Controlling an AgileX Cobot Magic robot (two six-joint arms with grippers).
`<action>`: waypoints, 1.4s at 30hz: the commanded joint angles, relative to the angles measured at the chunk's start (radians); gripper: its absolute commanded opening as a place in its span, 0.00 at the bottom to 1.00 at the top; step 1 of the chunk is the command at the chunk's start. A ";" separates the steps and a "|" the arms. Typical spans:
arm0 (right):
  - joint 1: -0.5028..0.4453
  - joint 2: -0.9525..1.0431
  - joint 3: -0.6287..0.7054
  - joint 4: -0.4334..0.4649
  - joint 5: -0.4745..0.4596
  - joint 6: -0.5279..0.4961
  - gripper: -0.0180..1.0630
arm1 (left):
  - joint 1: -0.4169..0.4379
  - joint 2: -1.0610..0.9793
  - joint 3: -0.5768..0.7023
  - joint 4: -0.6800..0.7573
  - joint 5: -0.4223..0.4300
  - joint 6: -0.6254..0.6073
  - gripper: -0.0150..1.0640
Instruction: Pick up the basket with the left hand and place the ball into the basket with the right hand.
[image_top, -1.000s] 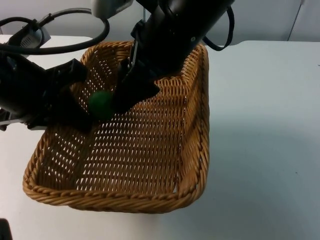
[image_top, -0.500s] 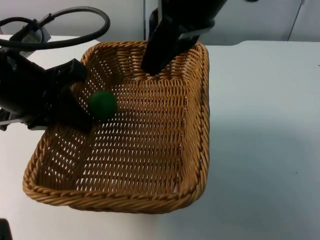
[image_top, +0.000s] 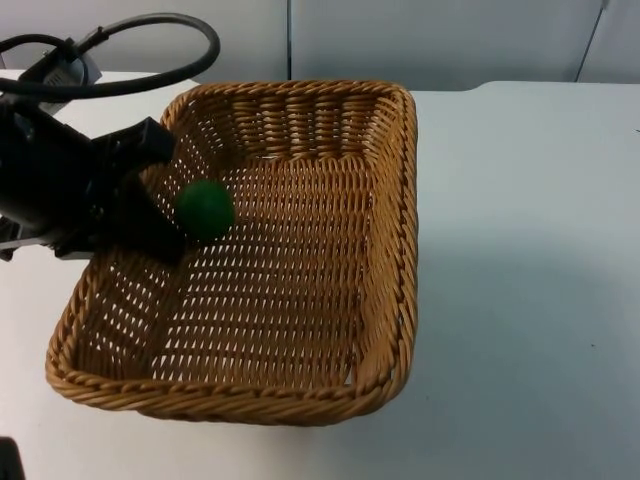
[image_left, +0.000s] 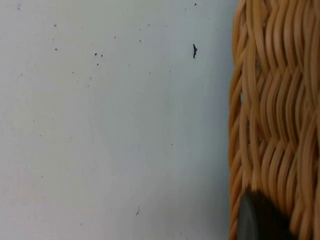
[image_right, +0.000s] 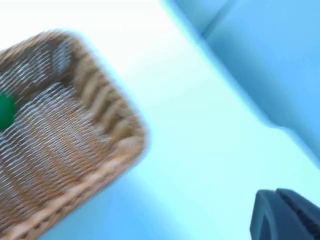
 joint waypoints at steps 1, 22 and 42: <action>0.003 -0.147 -0.011 -0.093 0.036 0.107 0.01 | -0.001 -0.014 0.000 -0.036 -0.028 0.012 0.01; 0.003 -0.396 -0.005 -0.046 0.151 0.208 0.01 | -0.001 0.218 -0.163 -0.046 -0.112 0.044 0.01; 0.003 -0.396 -0.005 -0.042 0.151 0.210 0.01 | -0.001 0.298 -0.203 -0.007 -0.071 0.046 0.62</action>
